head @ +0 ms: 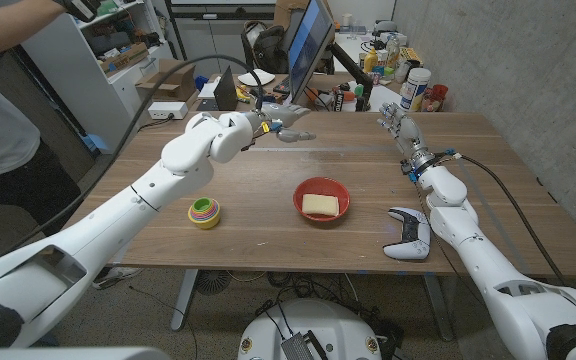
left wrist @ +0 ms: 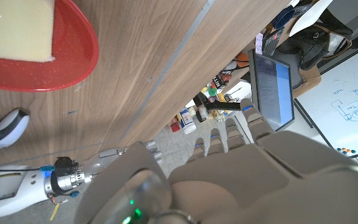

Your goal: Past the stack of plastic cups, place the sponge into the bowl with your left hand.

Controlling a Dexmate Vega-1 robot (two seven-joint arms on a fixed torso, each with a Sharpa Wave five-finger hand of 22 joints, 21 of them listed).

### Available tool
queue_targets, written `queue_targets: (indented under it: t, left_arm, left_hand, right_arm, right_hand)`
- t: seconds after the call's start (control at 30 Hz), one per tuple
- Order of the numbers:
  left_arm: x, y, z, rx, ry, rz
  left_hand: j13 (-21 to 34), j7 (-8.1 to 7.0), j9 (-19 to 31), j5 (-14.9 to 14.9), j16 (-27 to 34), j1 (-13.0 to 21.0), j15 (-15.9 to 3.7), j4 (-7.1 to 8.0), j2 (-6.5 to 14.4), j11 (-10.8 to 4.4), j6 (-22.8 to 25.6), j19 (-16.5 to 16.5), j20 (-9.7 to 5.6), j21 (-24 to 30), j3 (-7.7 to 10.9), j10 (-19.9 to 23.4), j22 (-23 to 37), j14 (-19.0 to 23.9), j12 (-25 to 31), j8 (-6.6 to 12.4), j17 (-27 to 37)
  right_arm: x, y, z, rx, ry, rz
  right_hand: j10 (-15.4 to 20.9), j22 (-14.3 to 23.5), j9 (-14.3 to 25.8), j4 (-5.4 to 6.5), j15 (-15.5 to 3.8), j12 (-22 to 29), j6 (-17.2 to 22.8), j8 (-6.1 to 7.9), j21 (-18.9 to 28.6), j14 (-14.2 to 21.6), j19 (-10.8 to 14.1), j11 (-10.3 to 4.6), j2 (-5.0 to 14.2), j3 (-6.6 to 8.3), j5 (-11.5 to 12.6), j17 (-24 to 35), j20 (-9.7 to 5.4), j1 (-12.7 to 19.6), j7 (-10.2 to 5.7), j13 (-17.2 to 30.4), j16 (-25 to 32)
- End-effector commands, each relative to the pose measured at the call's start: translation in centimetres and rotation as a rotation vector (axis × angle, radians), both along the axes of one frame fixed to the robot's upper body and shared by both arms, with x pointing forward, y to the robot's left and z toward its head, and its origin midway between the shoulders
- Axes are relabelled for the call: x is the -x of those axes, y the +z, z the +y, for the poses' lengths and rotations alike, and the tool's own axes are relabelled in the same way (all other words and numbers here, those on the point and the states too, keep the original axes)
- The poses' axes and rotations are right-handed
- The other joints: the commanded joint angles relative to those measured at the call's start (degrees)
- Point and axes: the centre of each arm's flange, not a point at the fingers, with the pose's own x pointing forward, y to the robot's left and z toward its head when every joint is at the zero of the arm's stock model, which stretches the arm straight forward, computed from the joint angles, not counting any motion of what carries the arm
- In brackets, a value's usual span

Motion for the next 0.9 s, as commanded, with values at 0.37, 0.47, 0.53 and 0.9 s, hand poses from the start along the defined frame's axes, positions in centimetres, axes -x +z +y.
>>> queue_targets:
  t: [0.37,0.47,0.53,0.9]
  left_arm:
    - [0.8,1.3,4.7,0.383,-0.221,-0.185]
    - [0.7,1.5,5.4,0.436,-0.252,-0.192]
    - [0.6,1.9,6.0,0.484,-0.279,-0.146]
    - [0.7,2.1,7.5,0.583,-0.357,-0.106]
  left_hand:
    - [0.4,-2.28,0.0,-0.5,1.7,-1.2,-2.12,-2.31,-0.5,-2.1,9.4,0.9,-0.06,1.3,-0.71,9.1,0.1,5.4,3.5,2.74,-0.1]
    - [0.4,-2.35,0.0,-0.5,1.6,-1.1,-1.98,-2.46,-0.6,-1.98,9.5,1.1,-0.05,1.3,-0.7,8.9,0.1,5.2,3.4,2.68,-0.2]
    - [0.4,-2.55,0.0,-0.5,1.5,-1.0,-1.93,-2.58,-0.7,-1.97,9.5,1.1,-0.03,1.3,-0.69,8.6,0.1,5.2,3.2,2.6,-0.2]
    - [0.4,-2.75,0.0,-0.6,1.2,-0.6,-1.61,-3.07,-1.0,-1.96,9.9,1.5,-0.03,1.4,-0.64,8.5,0.1,5.0,3.0,2.51,-0.2]
  right_arm:
    - [1.0,-0.4,0.3,0.002,-0.006,0.0]
    - [1.2,-0.5,0.6,0.0,-0.004,0.0]
    - [1.4,-0.6,0.7,-0.001,-0.006,0.0]
    - [3.3,-1.1,0.7,-0.016,-0.036,-0.013]
  right_hand:
    - [0.5,0.3,0.2,-0.13,-0.35,0.1,0.5,0.13,-0.1,0.5,0.0,0.12,1.63,-0.28,0.3,0.0,-1.34,0.4,0.21,0.2,0.1]
    - [0.6,0.3,0.2,-0.12,-0.28,0.1,0.5,0.12,-0.1,0.5,0.1,0.12,1.67,-0.28,0.4,0.0,-1.35,0.4,0.19,0.2,0.1]
    - [0.6,0.3,0.2,-0.12,-0.23,0.1,0.5,0.12,-0.1,0.5,0.1,0.14,1.69,-0.28,0.4,0.0,-1.31,0.4,0.24,0.2,0.1]
    - [0.6,0.3,0.2,-0.13,-0.3,0.1,0.6,0.14,-0.1,0.5,0.1,0.11,1.73,-0.27,0.4,0.0,-1.31,0.4,0.23,0.2,0.1]
